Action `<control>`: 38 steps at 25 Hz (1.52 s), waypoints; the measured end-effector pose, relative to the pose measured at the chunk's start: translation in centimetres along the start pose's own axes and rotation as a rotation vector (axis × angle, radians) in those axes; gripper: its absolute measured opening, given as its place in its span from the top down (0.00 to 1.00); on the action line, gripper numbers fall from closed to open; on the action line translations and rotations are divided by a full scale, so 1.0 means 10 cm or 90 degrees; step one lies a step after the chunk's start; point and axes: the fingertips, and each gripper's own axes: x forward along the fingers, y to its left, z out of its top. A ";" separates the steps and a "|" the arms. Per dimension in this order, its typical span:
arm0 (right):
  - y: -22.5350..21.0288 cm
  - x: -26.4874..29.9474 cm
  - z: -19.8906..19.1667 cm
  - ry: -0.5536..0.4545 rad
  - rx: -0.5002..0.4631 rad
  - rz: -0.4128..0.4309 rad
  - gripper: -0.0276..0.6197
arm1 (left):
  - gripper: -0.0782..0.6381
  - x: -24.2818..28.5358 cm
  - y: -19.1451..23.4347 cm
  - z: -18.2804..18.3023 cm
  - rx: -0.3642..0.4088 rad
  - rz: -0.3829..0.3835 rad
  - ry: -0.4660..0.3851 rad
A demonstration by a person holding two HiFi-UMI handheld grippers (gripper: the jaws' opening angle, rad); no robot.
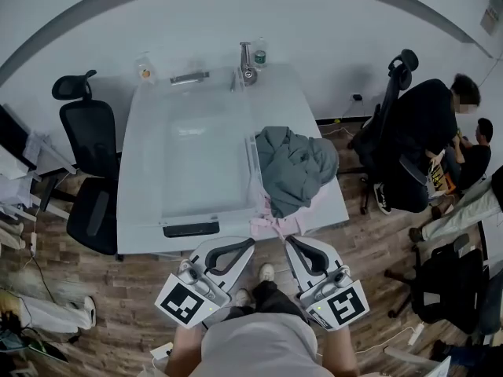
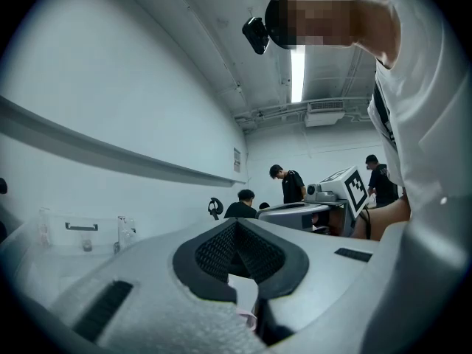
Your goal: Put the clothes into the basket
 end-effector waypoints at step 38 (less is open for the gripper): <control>-1.30 1.23 -0.09 0.025 0.006 0.010 0.95 | 0.88 1.12 1.37 -0.05 -0.004 -0.002 0.017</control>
